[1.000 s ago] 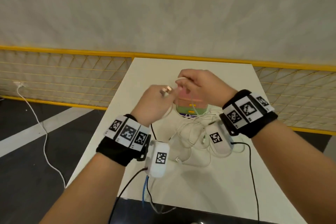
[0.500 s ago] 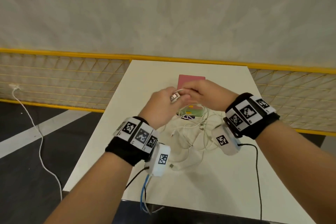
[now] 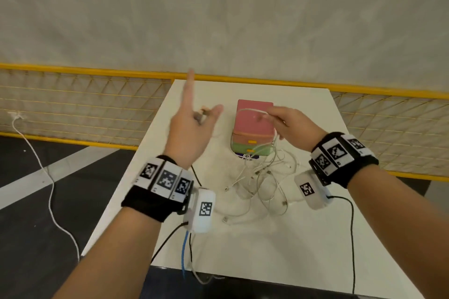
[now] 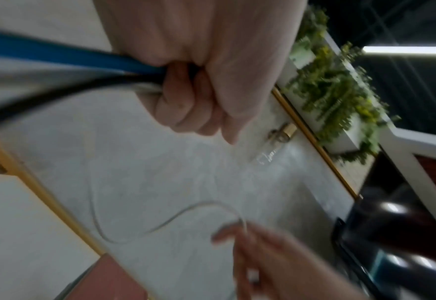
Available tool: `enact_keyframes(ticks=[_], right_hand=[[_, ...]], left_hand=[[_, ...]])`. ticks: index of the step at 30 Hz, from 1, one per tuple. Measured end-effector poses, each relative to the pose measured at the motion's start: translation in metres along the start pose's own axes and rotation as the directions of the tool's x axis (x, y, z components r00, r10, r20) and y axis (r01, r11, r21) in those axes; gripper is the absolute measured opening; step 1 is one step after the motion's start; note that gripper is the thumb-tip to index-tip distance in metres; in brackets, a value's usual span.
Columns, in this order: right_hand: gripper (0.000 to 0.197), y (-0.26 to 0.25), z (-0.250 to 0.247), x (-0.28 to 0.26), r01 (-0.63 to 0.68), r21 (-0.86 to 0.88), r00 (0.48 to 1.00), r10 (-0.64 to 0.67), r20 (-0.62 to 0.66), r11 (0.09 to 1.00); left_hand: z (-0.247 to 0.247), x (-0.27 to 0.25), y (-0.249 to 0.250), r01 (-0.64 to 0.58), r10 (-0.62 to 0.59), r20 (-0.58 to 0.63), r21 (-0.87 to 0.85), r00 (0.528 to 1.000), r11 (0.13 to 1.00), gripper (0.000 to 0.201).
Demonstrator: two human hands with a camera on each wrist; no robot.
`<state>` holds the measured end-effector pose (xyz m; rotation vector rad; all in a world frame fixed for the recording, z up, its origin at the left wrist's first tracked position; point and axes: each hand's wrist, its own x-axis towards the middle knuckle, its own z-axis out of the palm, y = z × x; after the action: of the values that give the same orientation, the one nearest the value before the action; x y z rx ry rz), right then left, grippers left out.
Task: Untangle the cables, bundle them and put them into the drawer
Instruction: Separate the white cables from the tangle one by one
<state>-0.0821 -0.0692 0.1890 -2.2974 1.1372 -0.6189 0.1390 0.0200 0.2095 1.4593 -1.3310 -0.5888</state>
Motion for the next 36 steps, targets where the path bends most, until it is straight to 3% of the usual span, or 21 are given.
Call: enact_keyframes(ticks=[2, 5, 7, 12, 14, 15, 17, 18, 20, 21, 23, 25, 26, 28, 30, 31, 34, 36], right_hand=[[0.023, -0.023, -0.009, 0.007, 0.176, -0.036, 0.984, -0.177, -0.024, 0.984], [0.013, -0.036, -0.017, 0.014, 0.296, -0.122, 0.950, -0.305, -0.069, 0.947], [0.010, -0.024, -0.014, 0.016, 0.261, -0.109, 0.958, -0.271, -0.090, 0.959], [0.015, 0.039, 0.014, 0.008, -0.058, -0.123, 0.997, 0.065, 0.053, 0.991], [0.023, 0.046, 0.019, 0.006, -0.151, -0.002, 0.985, 0.150, 0.089, 0.989], [0.024, 0.040, 0.017, 0.005, -0.190, 0.192, 0.981, 0.178, 0.080, 0.963], [0.025, 0.025, 0.010, 0.006, -0.199, 0.532, 0.974, 0.224, 0.017, 0.823], [0.023, 0.019, 0.005, 0.007, -0.174, 0.591, 0.972, 0.234, -0.026, 0.788], [0.019, 0.012, -0.004, 0.009, -0.142, 0.568, 0.973, 0.221, -0.072, 0.810], [0.031, 0.009, -0.007, 0.010, -0.148, 0.536, 0.974, 0.218, -0.069, 0.831], [0.076, 0.001, -0.014, 0.006, -0.112, 0.390, 0.981, 0.164, -0.102, 0.914], [0.100, -0.021, -0.020, -0.003, 0.013, 0.164, 0.992, 0.008, -0.126, 0.986], [0.098, -0.035, -0.020, -0.010, 0.109, 0.072, 0.990, -0.102, -0.096, 0.991], [0.066, -0.060, -0.017, -0.024, 0.241, -0.006, 0.970, -0.241, 0.031, 0.970], [0.017, -0.078, -0.013, -0.043, 0.225, 0.006, 0.966, -0.224, 0.129, 0.974], [0.009, -0.084, -0.011, -0.052, 0.173, 0.047, 0.972, -0.179, 0.150, 0.984], [0.014, -0.099, -0.009, -0.081, 0.069, 0.120, 0.951, -0.102, 0.293, 0.990], [0.033, -0.108, -0.006, -0.101, 0.097, 0.004, 0.858, -0.086, 0.506, 0.995]], left_hand=[[0.017, -0.007, 0.007, -0.079, 0.066, 0.166, 0.075, 0.984, 0.994, 0.069], [0.027, -0.006, 0.014, -0.122, 0.086, 0.223, 0.152, 0.971, 0.981, 0.004], [0.025, -0.003, 0.018, -0.148, 0.126, 0.166, 0.127, 0.978, 0.981, 0.030], [0.005, 0.007, 0.020, -0.120, 0.091, -0.200, -0.136, 0.975, 0.983, 0.037], [0.002, 0.010, 0.011, -0.070, 0.039, -0.218, -0.139, 0.975, 0.988, 0.039], [0.002, 0.011, 0.007, -0.036, 0.008, -0.208, -0.131, 0.978, 0.991, 0.039], [0.001, 0.010, 0.001, 0.007, -0.026, -0.182, -0.107, 0.983, 0.994, 0.038], [0.001, 0.009, -0.001, 0.026, -0.043, -0.170, -0.101, 0.984, 0.995, 0.038], [0.001, 0.007, -0.001, 0.026, -0.038, -0.137, -0.089, 0.990, 0.996, 0.037], [0.000, 0.005, 0.001, 0.007, -0.015, -0.101, -0.076, 0.995, 0.997, 0.037], [-0.002, -0.001, 0.008, -0.050, 0.052, 0.026, -0.044, 0.998, 0.998, 0.036], [-0.005, -0.008, 0.018, -0.105, 0.109, 0.201, -0.031, 0.974, 0.994, 0.035], [-0.007, -0.012, 0.022, -0.125, 0.132, 0.272, -0.041, 0.953, 0.991, 0.034], [-0.011, -0.019, 0.028, -0.154, 0.169, 0.348, -0.071, 0.922, 0.986, 0.033], [-0.014, -0.025, 0.030, -0.181, 0.209, 0.365, -0.110, 0.907, 0.977, 0.029], [-0.016, -0.028, 0.030, -0.182, 0.218, 0.365, -0.131, 0.905, 0.974, 0.025], [-0.021, -0.034, 0.028, -0.125, 0.196, 0.327, -0.227, 0.925, 0.966, 0.018], [-0.026, -0.037, 0.026, -0.049, 0.155, 0.317, -0.319, 0.936, 0.947, 0.023]])
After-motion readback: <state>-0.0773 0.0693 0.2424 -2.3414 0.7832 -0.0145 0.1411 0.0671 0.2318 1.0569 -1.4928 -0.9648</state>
